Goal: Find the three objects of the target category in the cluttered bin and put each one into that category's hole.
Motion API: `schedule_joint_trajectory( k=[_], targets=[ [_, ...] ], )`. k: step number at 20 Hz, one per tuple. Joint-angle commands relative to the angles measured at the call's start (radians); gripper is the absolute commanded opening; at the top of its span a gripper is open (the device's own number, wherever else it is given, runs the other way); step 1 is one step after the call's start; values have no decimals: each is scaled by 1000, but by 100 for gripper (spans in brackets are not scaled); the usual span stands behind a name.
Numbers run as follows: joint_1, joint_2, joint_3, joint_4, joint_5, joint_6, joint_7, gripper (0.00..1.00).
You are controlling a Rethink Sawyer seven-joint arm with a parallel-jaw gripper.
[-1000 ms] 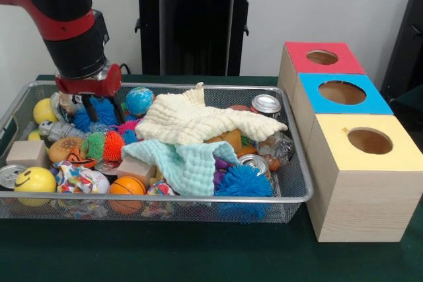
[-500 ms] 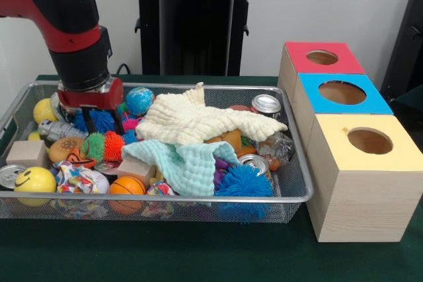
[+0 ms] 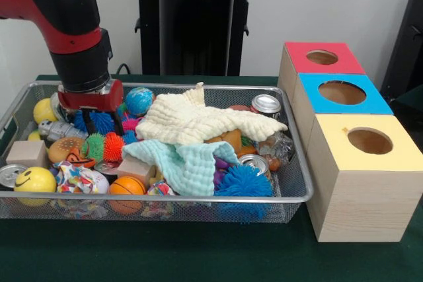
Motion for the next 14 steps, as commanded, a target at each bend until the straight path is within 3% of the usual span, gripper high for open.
schedule_joint_trajectory(
  k=[1, 3, 14],
  targets=[
    [24, 53, -7, -47, -41, -65, 87, 100],
    [42, 53, -19, -51, -40, -76, 105, 100],
    [73, 238, -61, -155, -81, -265, 114, 100]
  ],
)
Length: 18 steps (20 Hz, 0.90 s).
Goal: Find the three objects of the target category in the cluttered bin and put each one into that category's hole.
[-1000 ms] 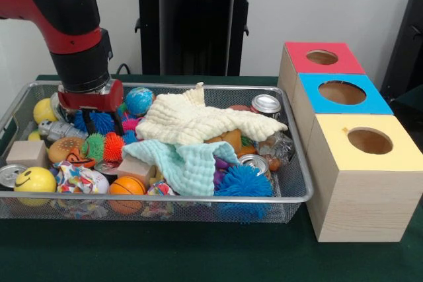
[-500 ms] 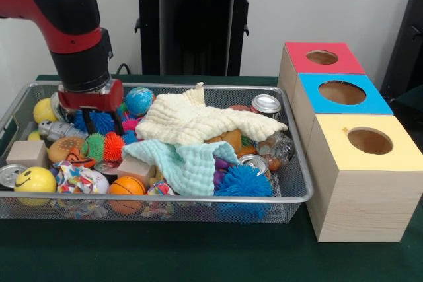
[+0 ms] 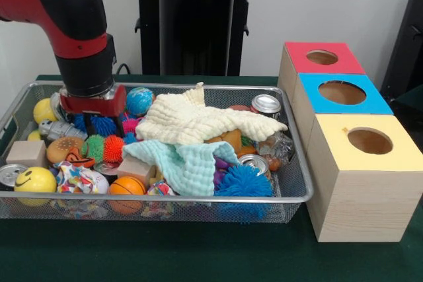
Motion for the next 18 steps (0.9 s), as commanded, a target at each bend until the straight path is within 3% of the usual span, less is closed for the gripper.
schedule_joint_trajectory(
  k=[1, 10, 18],
  targets=[
    [15, 235, -15, -140, -82, -242, 108, 100],
    [-14, 349, -3, -201, -124, -379, 99, 100],
    [7, 370, -18, -225, -126, -398, 105, 100]
  ],
)
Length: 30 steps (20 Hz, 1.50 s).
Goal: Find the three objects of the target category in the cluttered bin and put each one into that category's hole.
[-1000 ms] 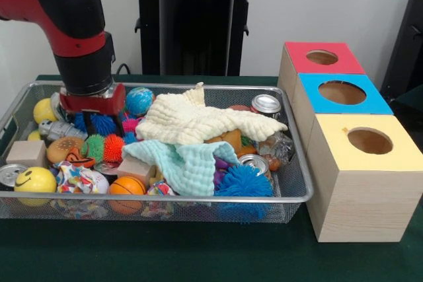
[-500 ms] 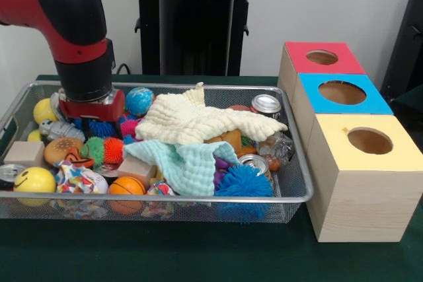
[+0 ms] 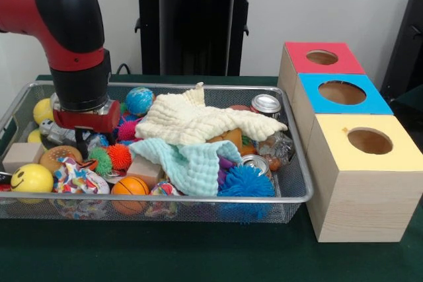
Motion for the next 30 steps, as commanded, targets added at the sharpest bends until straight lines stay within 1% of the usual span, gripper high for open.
schedule_joint_trajectory(
  k=[1, 3, 7, 11, 13, 16, 19, 22, 24, 30],
  targets=[
    [-11, 332, -17, -155, -119, -354, 111, 100],
    [-2, 335, -26, -157, -120, -369, 122, 100],
    [20, 335, -42, -164, -114, -366, 133, 100],
    [-8, 336, -10, -164, -124, -345, 104, 100],
    [-13, 332, -7, -159, -124, -332, 102, 100],
    [-17, 317, 1, -157, -103, -268, 98, 100],
    [22, 286, -31, -160, -69, -208, 131, 100],
    [33, 268, -31, -173, -52, -107, 110, 100],
    [33, 263, -30, -174, -45, -85, 110, 100],
    [28, 257, -17, -165, -47, -76, 108, 100]
  ],
)
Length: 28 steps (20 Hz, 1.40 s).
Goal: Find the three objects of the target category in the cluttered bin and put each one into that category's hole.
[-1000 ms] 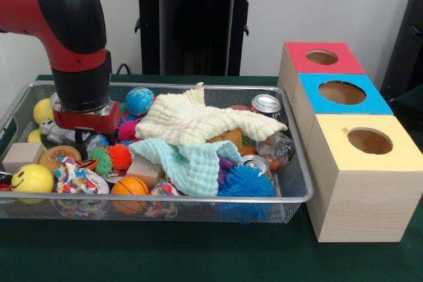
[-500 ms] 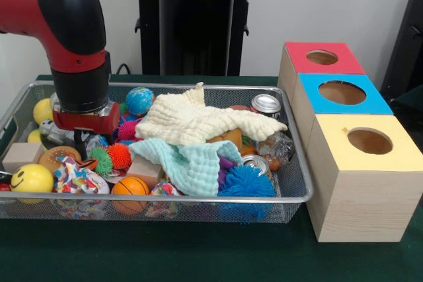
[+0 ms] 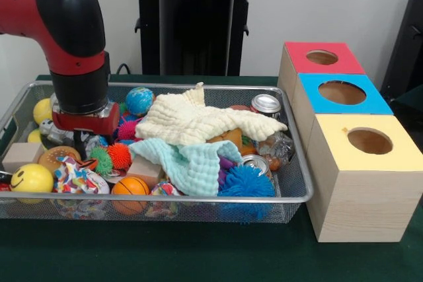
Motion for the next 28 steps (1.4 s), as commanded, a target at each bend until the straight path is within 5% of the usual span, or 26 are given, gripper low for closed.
schedule_joint_trajectory(
  k=[1, 4, 5, 14, 28],
  targets=[
    [-1, 241, 1, -116, -26, -120, 112, 100],
    [-1, 230, 1, -114, -13, -83, 113, 100],
    [-4, 228, 4, -111, -9, -77, 114, 0],
    [3, 206, 3, -78, 14, -68, 140, 0],
    [31, 98, -26, -14, 93, 102, 153, 0]
  ],
)
